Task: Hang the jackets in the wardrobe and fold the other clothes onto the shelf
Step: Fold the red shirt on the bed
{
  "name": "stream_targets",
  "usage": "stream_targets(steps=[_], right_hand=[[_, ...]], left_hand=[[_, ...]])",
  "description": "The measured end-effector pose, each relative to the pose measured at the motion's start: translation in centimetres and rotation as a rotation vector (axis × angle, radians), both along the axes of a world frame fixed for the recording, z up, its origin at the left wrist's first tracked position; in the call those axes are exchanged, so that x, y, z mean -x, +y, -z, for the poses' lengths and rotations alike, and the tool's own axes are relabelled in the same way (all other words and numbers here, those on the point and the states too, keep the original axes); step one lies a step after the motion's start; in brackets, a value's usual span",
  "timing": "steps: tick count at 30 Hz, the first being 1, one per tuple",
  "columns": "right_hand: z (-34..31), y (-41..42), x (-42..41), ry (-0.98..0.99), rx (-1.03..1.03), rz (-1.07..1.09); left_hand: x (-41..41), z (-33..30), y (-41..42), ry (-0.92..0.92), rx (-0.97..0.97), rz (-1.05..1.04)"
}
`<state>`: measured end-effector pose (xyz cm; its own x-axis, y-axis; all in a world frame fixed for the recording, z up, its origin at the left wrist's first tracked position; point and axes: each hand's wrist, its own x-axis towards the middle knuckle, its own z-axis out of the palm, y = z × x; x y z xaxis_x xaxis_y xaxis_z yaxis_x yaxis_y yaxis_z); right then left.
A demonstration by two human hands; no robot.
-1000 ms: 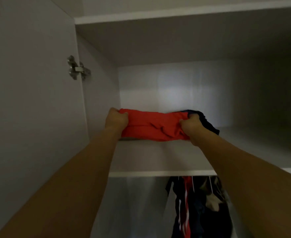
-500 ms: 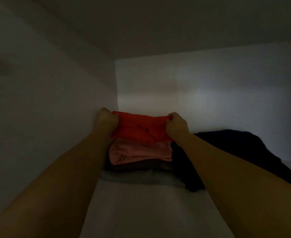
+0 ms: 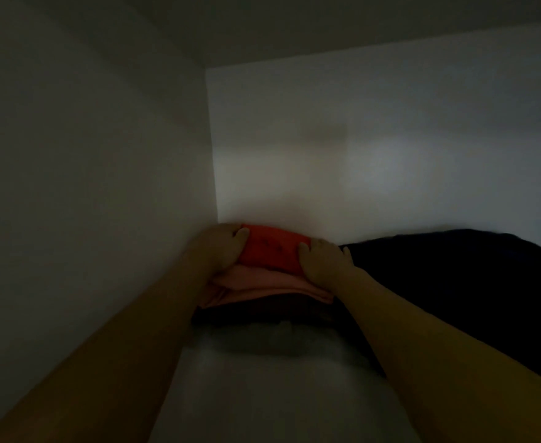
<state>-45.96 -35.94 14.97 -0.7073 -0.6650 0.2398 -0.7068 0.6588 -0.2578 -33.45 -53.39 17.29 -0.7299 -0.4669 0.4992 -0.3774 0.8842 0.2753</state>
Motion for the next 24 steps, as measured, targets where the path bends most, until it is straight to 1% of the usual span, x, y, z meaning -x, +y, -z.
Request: stream_targets(steps=[2,3,5,6,7,10,12,16,19,21,24], right_hand=[[-0.4,0.4,-0.4,-0.005,-0.011,-0.006],[-0.6,0.7,-0.6,-0.008,0.028,-0.009],[-1.2,1.9,-1.5,-0.017,0.144,-0.015],[-1.6,2.8,-2.0,-0.025,0.196,-0.022],[-2.0,3.8,-2.6,-0.027,0.24,-0.029],[-3.3,8.3,-4.4,0.026,0.34,-0.033],[-3.8,12.2,-5.9,0.118,0.356,-0.011],[-3.9,20.5,-9.8,0.239,0.286,0.11],[-3.6,27.2,-12.8,0.301,0.3,0.265],[-2.6,32.2,-15.1,0.303,0.269,0.386],[-0.8,40.4,-19.4,0.234,0.172,0.591]], left_hand=[[0.0,-0.5,0.3,-0.096,0.02,-0.027],[-0.1,-1.0,0.6,-0.144,0.053,-0.063],[-0.5,-2.0,1.8,-0.226,0.204,-0.187],[-0.9,-2.5,2.7,-0.233,0.301,-0.236],[-1.3,-2.9,3.8,-0.201,0.372,-0.243],[-2.9,-3.0,7.4,0.008,0.45,-0.097],[-3.9,-2.6,10.0,0.078,0.441,-0.003],[-4.0,-2.3,16.3,0.097,0.423,0.146],[-2.7,-2.2,23.1,0.168,0.426,0.353],[-2.4,-1.5,27.9,0.177,0.436,0.483],[-3.3,0.1,35.1,0.171,0.424,0.622]])
